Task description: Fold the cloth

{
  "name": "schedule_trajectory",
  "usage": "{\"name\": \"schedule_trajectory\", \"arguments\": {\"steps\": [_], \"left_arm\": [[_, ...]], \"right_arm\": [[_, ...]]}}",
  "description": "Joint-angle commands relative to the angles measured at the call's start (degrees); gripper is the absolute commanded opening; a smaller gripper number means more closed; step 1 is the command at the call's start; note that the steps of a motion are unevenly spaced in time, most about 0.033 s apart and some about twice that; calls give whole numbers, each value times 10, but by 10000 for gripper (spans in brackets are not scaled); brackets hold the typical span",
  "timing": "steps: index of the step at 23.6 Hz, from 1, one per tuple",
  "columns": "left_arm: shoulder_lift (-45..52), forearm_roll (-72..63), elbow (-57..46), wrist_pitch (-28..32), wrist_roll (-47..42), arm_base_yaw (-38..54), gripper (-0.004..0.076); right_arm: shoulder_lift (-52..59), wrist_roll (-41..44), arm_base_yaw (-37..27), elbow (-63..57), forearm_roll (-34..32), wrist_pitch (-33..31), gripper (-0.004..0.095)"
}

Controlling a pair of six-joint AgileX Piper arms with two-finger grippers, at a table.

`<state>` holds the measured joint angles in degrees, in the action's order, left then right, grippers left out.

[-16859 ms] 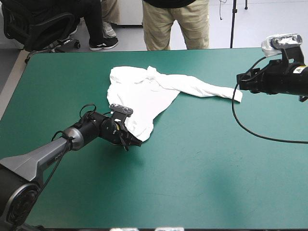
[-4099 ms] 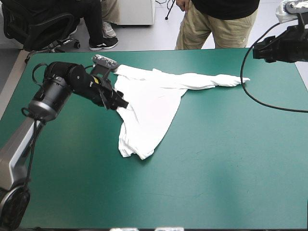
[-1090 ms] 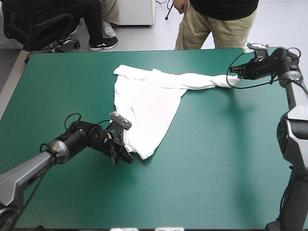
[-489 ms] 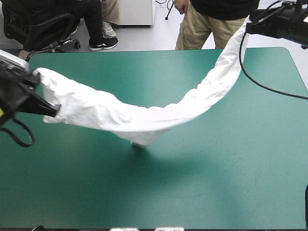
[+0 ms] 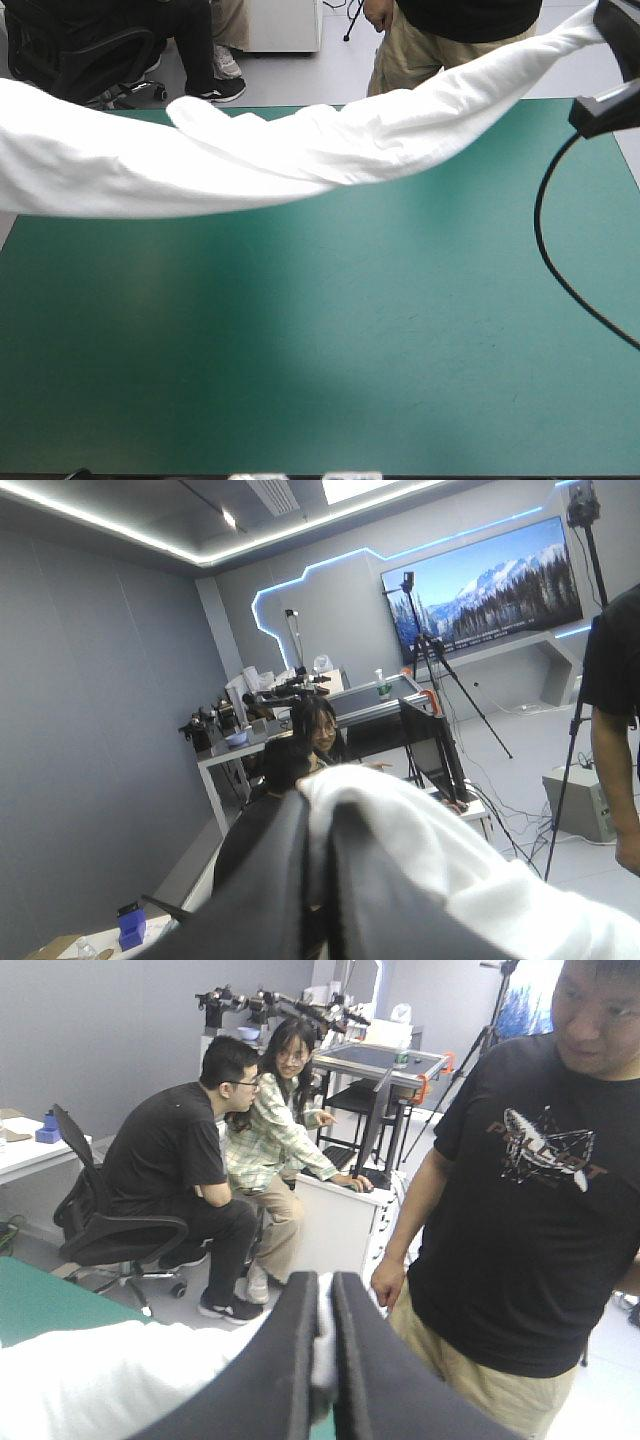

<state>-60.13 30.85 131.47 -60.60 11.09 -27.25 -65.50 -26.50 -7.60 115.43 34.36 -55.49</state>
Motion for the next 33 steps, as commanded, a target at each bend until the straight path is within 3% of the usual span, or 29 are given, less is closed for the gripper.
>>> {"name": "schedule_trajectory", "arguments": {"steps": [1,6,8,11,12,16,19,22,25,28,31,33], "left_arm": [[-10,-6,15,43,15,-1,-9],[-10,-13,15,54,18,-1,-9],[-13,-41,14,33,18,-1,-9],[-46,-64,-50,-134,-19,-1,-9],[-51,-63,-87,-131,-36,-1,-9],[-110,-46,-366,1,-87,0,-8],[-206,-23,-436,83,-119,8,-8],[-311,-29,-412,189,-152,44,-8],[-394,-32,-358,242,-184,76,-8],[-468,-33,-291,250,-191,94,-8],[-536,-33,-219,232,-191,98,-8],[-580,-43,-178,214,-191,98,-8]], "right_arm": [[47,11,-4,15,-33,37,-13],[95,38,-4,15,-90,22,-13],[96,62,-4,14,-115,-5,-13],[85,66,-4,-24,-117,-63,-13],[84,66,-4,-34,-117,-70,-13],[78,66,-4,-172,-109,-65,-13],[48,57,-4,-256,-108,-17,-13],[-17,52,-4,-296,-113,90,-13],[-92,48,-4,-299,-113,178,-13],[-168,48,-4,-288,-113,241,-13],[-250,48,-4,-260,-112,244,-10],[-309,48,-4,-234,-109,232,42]]}}
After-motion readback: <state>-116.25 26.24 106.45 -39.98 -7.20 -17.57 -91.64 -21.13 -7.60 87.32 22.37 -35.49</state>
